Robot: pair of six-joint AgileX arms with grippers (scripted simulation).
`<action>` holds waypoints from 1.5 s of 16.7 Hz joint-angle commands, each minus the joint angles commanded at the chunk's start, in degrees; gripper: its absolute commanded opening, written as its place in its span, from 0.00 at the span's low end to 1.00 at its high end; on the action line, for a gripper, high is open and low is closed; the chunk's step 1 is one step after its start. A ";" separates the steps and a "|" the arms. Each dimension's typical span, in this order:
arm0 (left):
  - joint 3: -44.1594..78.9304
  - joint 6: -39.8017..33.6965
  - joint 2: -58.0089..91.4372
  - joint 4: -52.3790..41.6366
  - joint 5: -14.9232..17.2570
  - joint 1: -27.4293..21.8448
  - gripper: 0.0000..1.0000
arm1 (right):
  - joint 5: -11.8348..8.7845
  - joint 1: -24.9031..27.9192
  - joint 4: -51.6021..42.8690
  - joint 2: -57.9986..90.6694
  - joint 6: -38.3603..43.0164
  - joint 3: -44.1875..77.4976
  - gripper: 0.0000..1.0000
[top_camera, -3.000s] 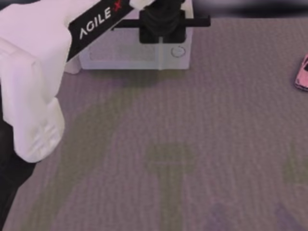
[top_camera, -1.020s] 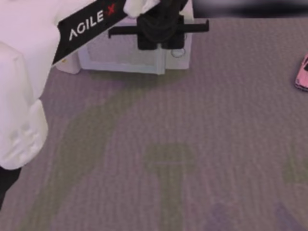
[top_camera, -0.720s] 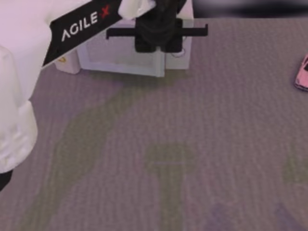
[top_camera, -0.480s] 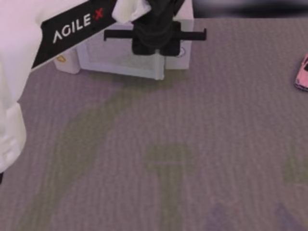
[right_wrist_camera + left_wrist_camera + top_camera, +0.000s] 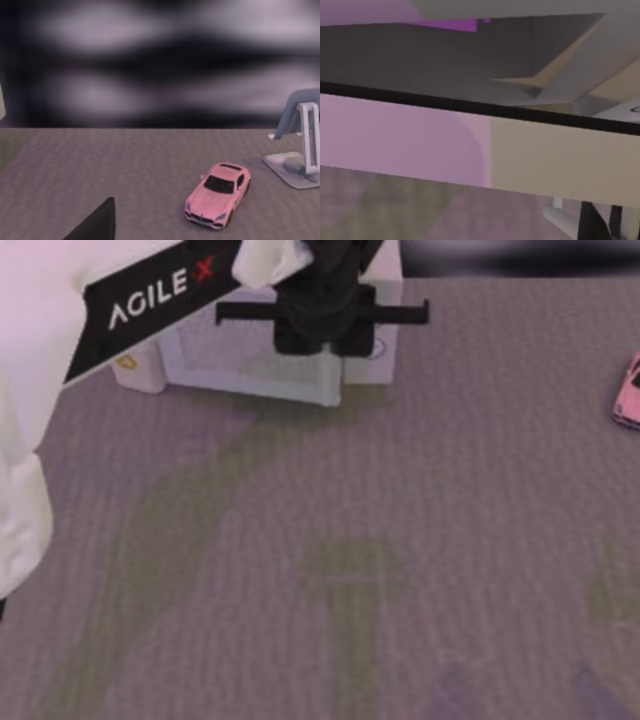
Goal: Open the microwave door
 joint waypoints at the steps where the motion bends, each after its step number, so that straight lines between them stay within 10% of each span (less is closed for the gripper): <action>1: 0.00 0.00 0.00 0.00 0.00 0.00 0.00 | 0.00 0.00 0.00 0.00 0.00 0.00 1.00; 25: -7.76 4.76 -4.88 4.01 2.37 0.44 0.00 | 0.00 0.00 0.00 0.00 0.00 0.00 1.00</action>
